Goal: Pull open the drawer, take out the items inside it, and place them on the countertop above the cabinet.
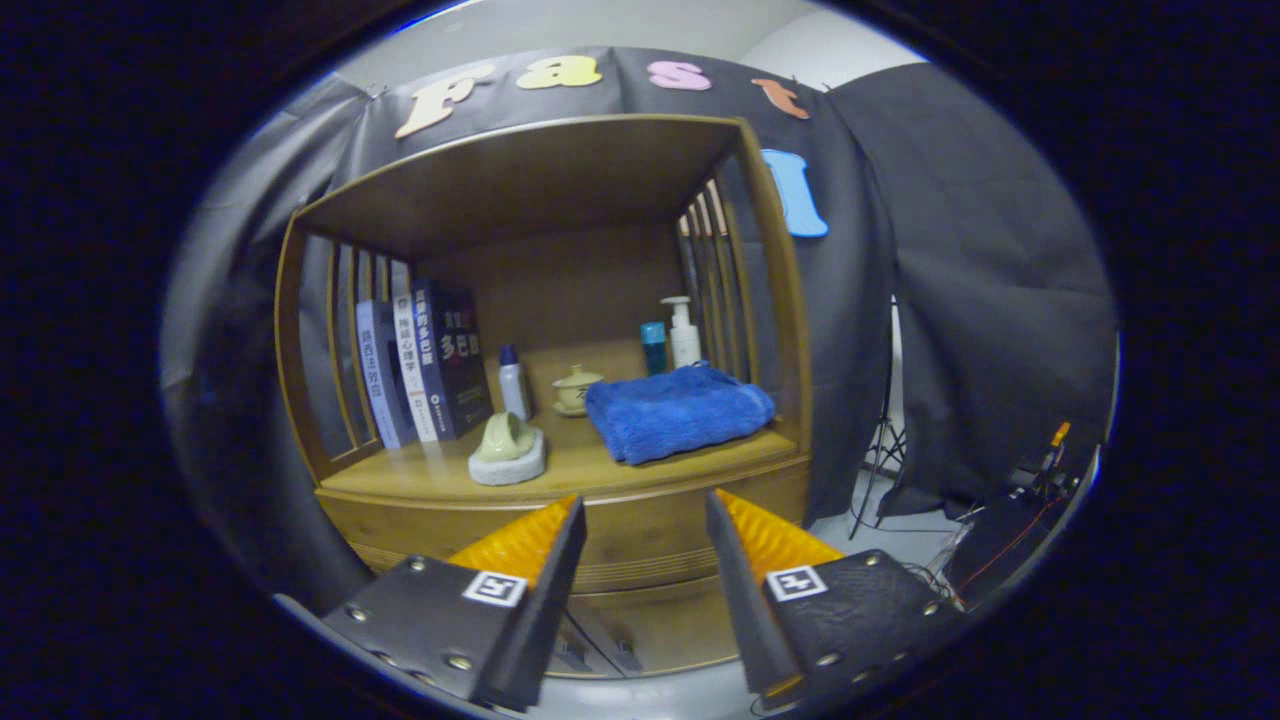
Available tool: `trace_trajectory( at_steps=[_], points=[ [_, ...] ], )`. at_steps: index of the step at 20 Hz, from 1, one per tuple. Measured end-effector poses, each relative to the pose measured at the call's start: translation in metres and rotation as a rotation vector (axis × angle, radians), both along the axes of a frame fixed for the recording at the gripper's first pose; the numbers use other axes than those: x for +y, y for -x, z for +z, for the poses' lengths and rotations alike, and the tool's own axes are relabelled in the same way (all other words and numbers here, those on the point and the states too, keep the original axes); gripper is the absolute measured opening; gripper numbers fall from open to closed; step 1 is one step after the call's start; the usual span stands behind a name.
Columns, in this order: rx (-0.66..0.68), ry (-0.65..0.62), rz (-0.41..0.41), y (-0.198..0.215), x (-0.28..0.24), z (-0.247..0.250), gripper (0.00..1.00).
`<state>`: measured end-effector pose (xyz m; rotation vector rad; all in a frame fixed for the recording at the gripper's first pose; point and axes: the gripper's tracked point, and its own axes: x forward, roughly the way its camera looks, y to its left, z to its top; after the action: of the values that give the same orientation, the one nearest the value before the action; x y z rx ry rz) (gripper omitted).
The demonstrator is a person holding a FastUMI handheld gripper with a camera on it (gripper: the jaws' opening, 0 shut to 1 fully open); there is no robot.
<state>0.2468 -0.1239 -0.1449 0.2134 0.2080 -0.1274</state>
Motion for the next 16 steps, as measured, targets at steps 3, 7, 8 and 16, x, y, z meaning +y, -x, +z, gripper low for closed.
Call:
trace_trajectory(
  at_steps=[3,7,8,16],
  points=[
    [-0.024,-0.026,0.094,0.012,-0.019,-0.003,0.64],
    [0.013,-0.018,0.169,0.021,-0.068,-0.027,0.64],
    [0.023,-0.023,0.173,0.022,-0.083,-0.035,0.64],
    [0.092,0.004,0.219,0.028,-0.175,-0.095,0.64]
  ],
)
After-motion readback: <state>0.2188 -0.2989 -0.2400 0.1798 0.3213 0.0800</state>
